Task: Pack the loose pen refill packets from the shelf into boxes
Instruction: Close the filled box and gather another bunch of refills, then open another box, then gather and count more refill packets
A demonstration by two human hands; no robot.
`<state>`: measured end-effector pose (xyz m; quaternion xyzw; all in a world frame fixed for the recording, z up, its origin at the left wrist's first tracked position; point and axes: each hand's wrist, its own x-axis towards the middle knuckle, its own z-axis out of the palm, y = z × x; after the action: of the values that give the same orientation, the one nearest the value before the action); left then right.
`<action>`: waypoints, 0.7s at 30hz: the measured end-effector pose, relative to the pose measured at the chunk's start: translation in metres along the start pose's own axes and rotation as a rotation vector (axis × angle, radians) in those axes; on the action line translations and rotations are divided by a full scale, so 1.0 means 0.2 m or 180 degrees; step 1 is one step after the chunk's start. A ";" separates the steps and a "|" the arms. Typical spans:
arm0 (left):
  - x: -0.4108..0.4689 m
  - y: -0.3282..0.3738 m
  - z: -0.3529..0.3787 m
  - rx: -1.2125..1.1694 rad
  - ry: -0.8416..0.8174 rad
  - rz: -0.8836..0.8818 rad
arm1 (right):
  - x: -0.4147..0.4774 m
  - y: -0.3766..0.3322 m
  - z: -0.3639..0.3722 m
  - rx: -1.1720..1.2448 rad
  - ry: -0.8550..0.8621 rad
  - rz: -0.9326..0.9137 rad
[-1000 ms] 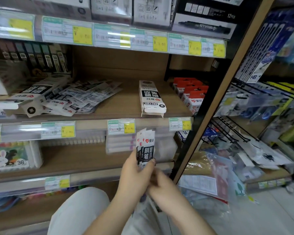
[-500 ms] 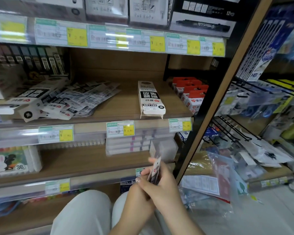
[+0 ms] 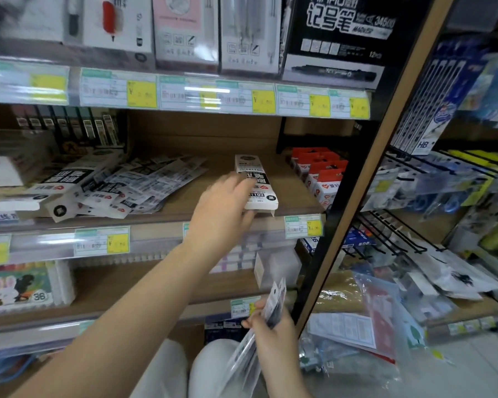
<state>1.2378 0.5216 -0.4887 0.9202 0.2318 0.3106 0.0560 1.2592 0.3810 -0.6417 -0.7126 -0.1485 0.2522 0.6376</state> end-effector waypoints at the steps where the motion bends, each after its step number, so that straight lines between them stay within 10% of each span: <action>1: 0.03 0.02 -0.01 0.0199 0.0056 0.0117 | 0.01 -0.01 0.00 0.0026 -0.0008 0.0007; 11: -0.07 0.20 -0.58 -0.0464 0.1792 0.0320 | -0.03 -0.46 -0.19 0.0817 0.0564 -0.0978; 16: -0.23 0.21 -0.81 -0.1157 0.1273 0.0178 | -0.13 -0.73 -0.25 0.1088 0.0644 -0.1687; 21: -0.35 0.19 -0.75 -0.0550 0.0339 0.0346 | -0.20 -0.81 -0.26 0.0635 -0.0690 -0.1632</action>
<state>1.1143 0.4502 -0.3983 0.9053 0.1566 0.3804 0.1058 1.2732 0.3401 -0.4718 -0.5546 -0.3653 0.1709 0.7279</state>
